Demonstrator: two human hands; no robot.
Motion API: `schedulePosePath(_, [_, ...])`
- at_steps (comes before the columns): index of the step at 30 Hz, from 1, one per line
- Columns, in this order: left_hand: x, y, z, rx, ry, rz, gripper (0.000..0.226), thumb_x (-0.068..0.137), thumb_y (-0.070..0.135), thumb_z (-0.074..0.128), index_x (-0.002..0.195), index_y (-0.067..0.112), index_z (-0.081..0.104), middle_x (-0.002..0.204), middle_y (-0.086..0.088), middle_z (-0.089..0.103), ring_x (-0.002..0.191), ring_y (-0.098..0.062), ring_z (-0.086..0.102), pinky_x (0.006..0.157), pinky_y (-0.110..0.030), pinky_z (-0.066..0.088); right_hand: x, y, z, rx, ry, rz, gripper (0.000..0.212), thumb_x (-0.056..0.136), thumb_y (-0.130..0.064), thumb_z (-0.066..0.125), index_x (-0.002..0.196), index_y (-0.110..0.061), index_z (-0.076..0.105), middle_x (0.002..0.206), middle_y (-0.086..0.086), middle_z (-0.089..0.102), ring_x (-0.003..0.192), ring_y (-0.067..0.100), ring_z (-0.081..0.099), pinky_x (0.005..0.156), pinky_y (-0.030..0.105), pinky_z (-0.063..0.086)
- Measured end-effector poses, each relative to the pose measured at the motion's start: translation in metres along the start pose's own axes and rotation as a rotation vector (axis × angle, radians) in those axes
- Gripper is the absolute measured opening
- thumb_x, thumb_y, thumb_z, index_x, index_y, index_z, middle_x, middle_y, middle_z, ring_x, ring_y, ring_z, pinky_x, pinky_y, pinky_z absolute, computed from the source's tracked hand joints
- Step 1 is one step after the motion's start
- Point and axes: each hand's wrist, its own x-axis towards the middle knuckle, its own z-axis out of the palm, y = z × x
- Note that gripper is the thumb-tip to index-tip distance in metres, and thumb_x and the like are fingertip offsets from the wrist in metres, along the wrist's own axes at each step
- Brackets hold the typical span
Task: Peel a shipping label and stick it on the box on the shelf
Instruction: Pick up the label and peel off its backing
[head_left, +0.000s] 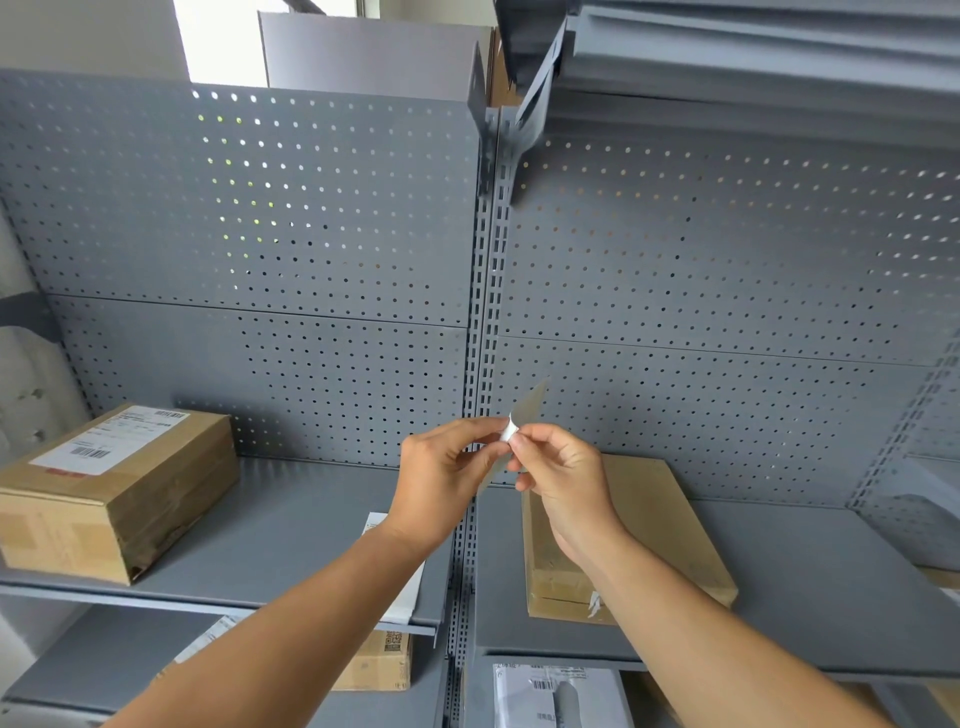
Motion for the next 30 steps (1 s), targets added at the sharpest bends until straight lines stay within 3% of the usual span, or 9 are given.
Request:
schedulePosePath(5, [-0.0002, 0.0048, 0.0000, -0.099, -0.029, -0.101, 0.022, 0.089, 0.012, 0.078, 0.110, 0.016, 0.080, 0.105, 0.014, 0.078, 0.097, -0.004, 0.075, 0.087, -0.026, 0.060, 0.0026, 0.0002, -0.0016, 0.011, -0.016, -0.003, 0.005, 0.093, -0.012, 0.070, 0.094, -0.011, 0.074, 0.077, -0.002, 0.073, 0.069, 0.013, 0.063, 0.056, 0.026, 0.049])
schedulePosePath(11, [0.0004, 0.0052, -0.0019, -0.168, -0.085, -0.155, 0.021, 0.089, 0.013, 0.077, 0.110, 0.017, 0.081, 0.106, 0.011, 0.080, 0.100, -0.005, 0.075, 0.091, -0.023, 0.058, 0.0002, 0.0019, -0.0020, 0.020, -0.036, -0.005, 0.007, 0.094, -0.008, 0.067, 0.098, -0.005, 0.072, 0.077, 0.001, 0.072, 0.065, 0.013, 0.060, 0.053, 0.026, 0.047])
schedulePosePath(18, [0.0017, 0.0070, 0.0010, -0.106, -0.051, -0.073, 0.020, 0.090, 0.011, 0.078, 0.109, 0.015, 0.081, 0.103, 0.013, 0.079, 0.094, -0.003, 0.076, 0.077, -0.022, 0.061, -0.0010, -0.0031, 0.0005, 0.064, -0.051, -0.004, 0.003, 0.093, -0.010, 0.069, 0.095, -0.011, 0.068, 0.082, 0.005, 0.076, 0.077, 0.018, 0.069, 0.057, 0.027, 0.054])
schedulePosePath(24, [0.0016, 0.0042, 0.0008, -0.114, -0.061, -0.073, 0.021, 0.090, 0.009, 0.077, 0.110, 0.015, 0.081, 0.105, 0.010, 0.079, 0.099, -0.002, 0.075, 0.082, -0.021, 0.060, -0.0010, -0.0019, -0.0013, 0.109, -0.073, 0.024, 0.003, 0.093, -0.012, 0.068, 0.096, -0.012, 0.069, 0.087, 0.011, 0.075, 0.082, 0.023, 0.068, 0.059, 0.029, 0.053])
schedulePosePath(30, [0.0007, 0.0009, 0.0013, -0.156, -0.089, -0.099, 0.022, 0.090, 0.009, 0.077, 0.111, 0.013, 0.081, 0.107, 0.004, 0.081, 0.101, -0.008, 0.076, 0.087, -0.030, 0.062, -0.0007, 0.0000, -0.0019, 0.149, -0.085, 0.049, 0.004, 0.093, -0.009, 0.067, 0.092, -0.012, 0.069, 0.084, 0.007, 0.072, 0.075, 0.018, 0.064, 0.056, 0.027, 0.050])
